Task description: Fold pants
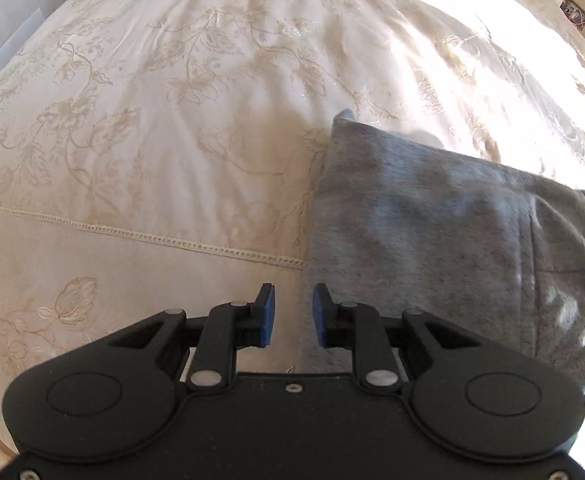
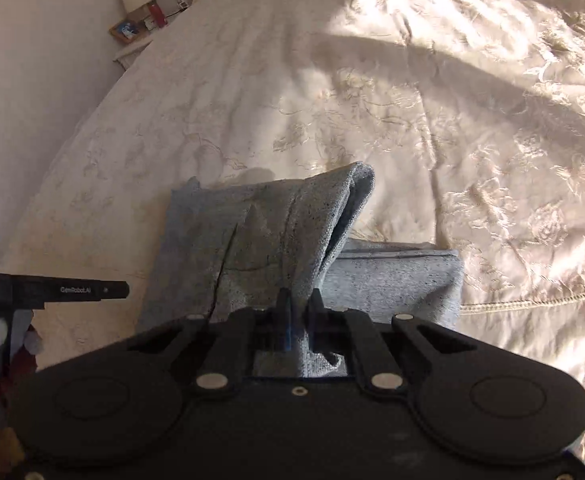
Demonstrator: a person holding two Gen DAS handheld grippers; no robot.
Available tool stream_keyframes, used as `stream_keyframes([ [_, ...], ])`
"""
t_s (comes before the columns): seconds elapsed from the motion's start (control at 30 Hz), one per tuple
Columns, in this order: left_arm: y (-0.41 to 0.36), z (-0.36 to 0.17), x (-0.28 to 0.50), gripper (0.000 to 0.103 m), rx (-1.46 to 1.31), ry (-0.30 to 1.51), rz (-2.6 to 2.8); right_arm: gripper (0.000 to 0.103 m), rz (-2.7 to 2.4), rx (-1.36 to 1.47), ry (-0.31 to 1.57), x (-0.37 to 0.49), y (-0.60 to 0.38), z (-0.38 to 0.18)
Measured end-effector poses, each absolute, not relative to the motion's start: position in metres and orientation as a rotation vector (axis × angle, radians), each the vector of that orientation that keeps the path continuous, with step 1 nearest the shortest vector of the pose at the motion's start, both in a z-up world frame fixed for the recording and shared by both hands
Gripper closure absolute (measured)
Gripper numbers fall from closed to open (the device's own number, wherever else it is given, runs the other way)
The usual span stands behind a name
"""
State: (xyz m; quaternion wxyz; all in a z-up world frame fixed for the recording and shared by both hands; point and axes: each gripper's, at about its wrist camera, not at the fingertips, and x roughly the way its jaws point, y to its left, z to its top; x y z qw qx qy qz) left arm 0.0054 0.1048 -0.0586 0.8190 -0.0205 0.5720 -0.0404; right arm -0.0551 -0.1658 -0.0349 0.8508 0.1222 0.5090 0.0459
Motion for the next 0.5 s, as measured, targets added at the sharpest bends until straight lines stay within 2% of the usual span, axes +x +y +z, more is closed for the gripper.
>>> stream_keyframes([
  [0.2,0.072,-0.068,0.017,0.074,-0.014,1.238,-0.150,0.094,-0.015,0.187,1.239,-0.060,-0.187,-0.102],
  [0.37,0.051,-0.089,0.013,0.068,0.003,1.301,-0.206,0.093,-0.045,0.212,1.216,-0.066,-0.189,-0.103],
  [0.43,0.046,-0.112,0.006,0.068,0.077,1.383,-0.209,0.093,-0.067,0.213,1.219,-0.069,-0.191,-0.104],
  [0.5,0.050,-0.117,-0.005,0.068,0.105,1.389,-0.209,0.093,-0.092,0.198,1.231,-0.071,-0.192,-0.103],
])
